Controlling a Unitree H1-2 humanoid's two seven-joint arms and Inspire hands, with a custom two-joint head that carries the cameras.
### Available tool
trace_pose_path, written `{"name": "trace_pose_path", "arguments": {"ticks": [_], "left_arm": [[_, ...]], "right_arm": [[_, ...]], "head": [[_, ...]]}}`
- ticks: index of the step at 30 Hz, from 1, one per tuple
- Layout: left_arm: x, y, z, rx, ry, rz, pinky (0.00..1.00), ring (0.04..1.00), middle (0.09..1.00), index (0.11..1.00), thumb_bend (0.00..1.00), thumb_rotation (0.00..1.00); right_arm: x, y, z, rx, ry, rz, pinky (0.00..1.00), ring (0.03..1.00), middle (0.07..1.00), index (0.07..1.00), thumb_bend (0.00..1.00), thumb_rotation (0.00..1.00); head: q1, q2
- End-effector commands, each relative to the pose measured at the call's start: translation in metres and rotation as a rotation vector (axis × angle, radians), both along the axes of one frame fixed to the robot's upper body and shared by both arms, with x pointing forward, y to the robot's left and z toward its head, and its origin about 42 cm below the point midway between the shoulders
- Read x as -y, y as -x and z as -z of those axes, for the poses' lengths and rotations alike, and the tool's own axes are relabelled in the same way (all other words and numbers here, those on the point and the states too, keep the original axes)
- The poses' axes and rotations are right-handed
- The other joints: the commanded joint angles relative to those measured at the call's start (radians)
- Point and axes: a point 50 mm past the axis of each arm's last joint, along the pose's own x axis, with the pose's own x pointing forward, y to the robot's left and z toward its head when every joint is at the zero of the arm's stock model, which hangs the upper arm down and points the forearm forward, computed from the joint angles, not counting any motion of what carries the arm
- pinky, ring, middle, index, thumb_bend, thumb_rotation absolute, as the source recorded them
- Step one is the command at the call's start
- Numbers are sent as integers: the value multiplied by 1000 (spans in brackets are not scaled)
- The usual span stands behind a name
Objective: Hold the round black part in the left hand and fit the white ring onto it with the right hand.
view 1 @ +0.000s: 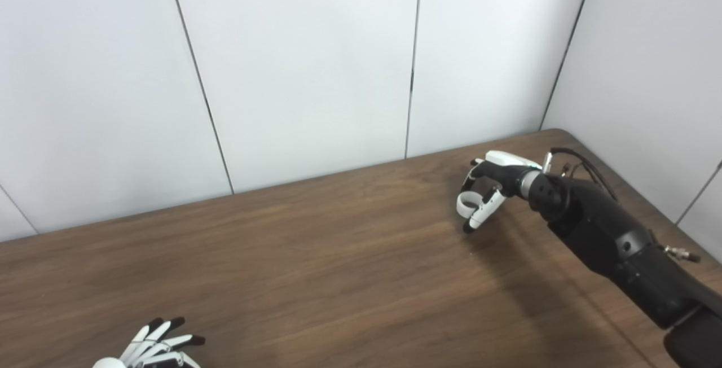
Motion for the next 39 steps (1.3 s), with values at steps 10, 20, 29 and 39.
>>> {"name": "trace_pose_path", "arguments": {"ticks": [10,20,29,39], "left_arm": [[-6,-5,-16,77,16,12,1000,951,805,478,519,42],[-7,-4,-19,79,17,11,1000,950,805,479,519,42],[-7,-3,-20,85,15,11,1000,947,803,479,519,42],[-9,-1,-22,85,18,9,1000,954,807,479,518,42]], "right_arm": [[9,9,13,-73,11,1,1000,1000,1000,809,930,135],[6,11,17,-34,16,3,1000,1000,1000,784,879,63],[4,13,20,11,35,-1,1000,1000,1000,696,846,48],[3,15,30,92,55,-8,974,1000,976,648,856,26]], "head": [[-3,2],[-1,3],[0,5],[6,9]]}}
